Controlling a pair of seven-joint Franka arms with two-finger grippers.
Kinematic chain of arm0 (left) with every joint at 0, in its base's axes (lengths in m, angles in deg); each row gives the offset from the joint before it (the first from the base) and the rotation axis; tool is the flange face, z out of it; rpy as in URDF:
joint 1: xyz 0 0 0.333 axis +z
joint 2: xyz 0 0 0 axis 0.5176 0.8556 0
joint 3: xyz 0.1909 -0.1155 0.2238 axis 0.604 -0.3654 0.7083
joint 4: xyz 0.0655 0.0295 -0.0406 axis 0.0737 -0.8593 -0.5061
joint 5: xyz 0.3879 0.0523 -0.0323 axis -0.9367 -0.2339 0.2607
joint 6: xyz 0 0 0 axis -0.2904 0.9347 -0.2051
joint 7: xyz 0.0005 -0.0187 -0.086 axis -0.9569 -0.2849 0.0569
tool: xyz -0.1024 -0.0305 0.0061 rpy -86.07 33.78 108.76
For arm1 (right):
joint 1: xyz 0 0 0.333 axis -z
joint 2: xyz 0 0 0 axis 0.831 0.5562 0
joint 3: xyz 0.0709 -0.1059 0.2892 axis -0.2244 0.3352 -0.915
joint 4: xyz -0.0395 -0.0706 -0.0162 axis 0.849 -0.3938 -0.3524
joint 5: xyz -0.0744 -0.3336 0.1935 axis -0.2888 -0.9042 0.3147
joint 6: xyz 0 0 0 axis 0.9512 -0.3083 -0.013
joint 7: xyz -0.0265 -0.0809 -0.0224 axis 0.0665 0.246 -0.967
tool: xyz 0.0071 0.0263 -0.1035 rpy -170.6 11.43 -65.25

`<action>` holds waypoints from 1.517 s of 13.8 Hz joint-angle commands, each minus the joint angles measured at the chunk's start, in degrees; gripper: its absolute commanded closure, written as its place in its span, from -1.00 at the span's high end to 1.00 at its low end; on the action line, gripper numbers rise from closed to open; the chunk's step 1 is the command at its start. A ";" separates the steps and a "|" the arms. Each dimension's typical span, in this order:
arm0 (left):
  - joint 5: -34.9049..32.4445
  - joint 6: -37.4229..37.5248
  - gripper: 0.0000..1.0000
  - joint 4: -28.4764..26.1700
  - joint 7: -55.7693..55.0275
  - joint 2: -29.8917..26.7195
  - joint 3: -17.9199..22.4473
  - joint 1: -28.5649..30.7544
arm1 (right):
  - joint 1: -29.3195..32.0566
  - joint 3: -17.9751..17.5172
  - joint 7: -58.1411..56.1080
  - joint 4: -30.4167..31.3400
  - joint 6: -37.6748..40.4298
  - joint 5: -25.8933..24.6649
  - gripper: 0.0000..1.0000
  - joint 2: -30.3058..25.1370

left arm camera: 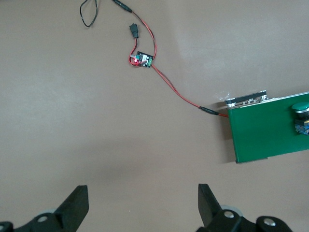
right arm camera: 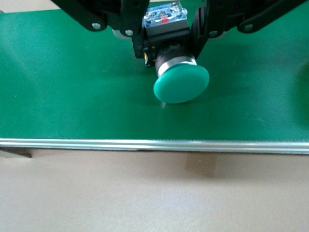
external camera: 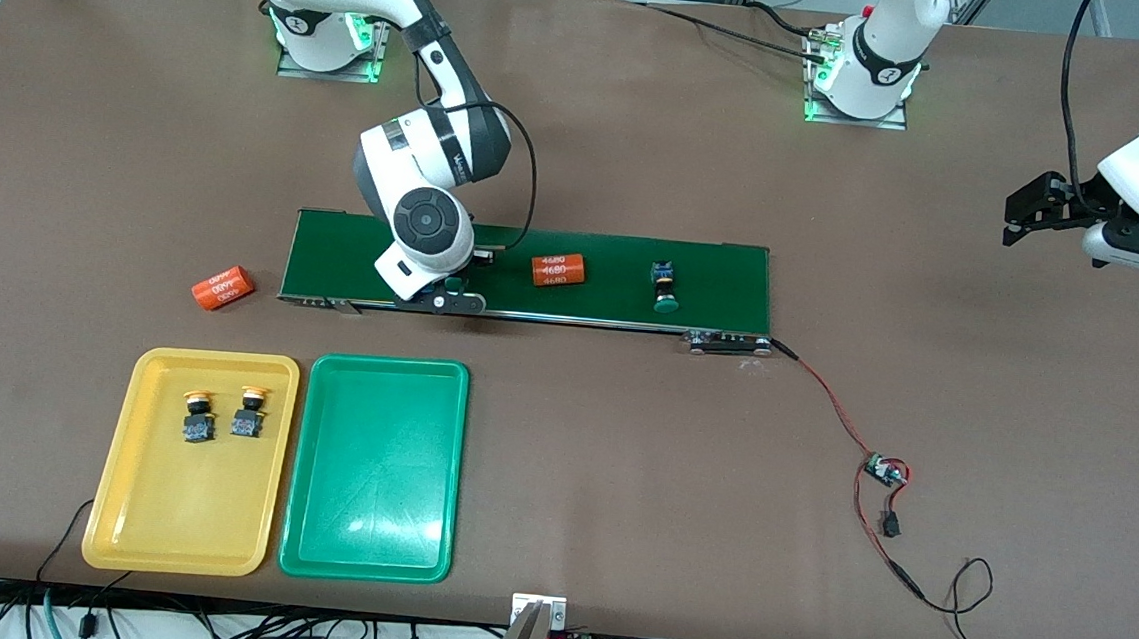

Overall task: Sort buttons by color to trays
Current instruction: 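Carry the green button to the green tray and open the right gripper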

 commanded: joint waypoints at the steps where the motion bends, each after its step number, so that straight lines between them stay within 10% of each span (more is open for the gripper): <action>1: 0.47 1.18 1.00 0.75 0.40 0.70 1.01 -0.43 | 1.38 0.40 -0.57 -1.36 -0.03 -0.21 -0.77 -1.78; 11: 0.91 4.78 1.00 5.57 -0.30 3.33 0.22 -1.04 | 9.81 4.44 -7.41 -25.35 -3.18 -3.02 -0.82 13.14; 19: 0.47 4.61 1.00 5.67 -0.48 3.25 0.21 -0.87 | 14.47 4.36 -12.43 -26.16 -16.80 -2.75 -0.81 20.80; 20: 0.56 4.35 1.00 5.67 -0.57 3.25 0.22 -0.87 | 14.48 4.36 -12.35 -26.07 -18.03 -2.67 -0.79 21.59; 21: 1.08 4.09 1.00 5.85 -0.57 3.60 0.22 -0.87 | 14.48 4.36 -11.91 -26.07 -18.30 -2.67 -0.36 21.86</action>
